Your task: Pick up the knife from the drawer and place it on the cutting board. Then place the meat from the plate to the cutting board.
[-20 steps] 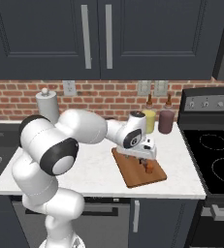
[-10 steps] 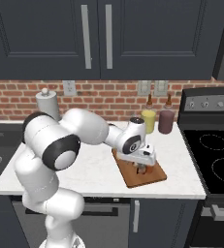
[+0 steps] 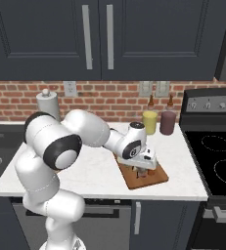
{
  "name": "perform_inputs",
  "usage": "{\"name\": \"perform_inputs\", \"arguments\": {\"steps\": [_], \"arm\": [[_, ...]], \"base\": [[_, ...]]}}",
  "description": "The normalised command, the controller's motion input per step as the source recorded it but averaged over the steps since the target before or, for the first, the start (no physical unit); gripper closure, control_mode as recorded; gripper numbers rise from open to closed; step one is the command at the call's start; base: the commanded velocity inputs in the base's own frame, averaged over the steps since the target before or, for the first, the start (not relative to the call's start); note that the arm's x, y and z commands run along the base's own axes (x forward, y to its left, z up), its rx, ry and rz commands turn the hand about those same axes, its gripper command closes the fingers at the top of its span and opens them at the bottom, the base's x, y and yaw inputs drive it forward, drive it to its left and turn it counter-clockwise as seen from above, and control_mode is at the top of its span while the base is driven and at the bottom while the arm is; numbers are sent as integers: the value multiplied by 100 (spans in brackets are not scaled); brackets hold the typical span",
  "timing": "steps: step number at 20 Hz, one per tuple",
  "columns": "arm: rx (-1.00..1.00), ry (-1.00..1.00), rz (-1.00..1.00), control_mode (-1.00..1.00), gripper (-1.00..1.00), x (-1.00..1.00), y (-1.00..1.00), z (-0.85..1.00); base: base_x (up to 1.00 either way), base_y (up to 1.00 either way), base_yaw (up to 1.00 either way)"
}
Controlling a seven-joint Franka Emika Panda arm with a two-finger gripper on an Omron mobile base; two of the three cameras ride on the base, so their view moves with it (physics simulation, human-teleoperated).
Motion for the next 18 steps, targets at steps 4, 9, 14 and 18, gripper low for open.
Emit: {"name": "perform_inputs", "arguments": {"steps": [4, 9, 14, 18], "arm": [[0, -20, 0, -100, -100, -66, 0, 21], [0, -26, 0, -100, -100, -65, 0, 52], [0, -21, 0, -100, -100, -30, 5, 84], [0, -12, 0, -100, -100, -40, 0, 84]], "base": [[0, 0, 0], [0, 0, 0], [0, 0, 0], [0, 0, 0]]}}
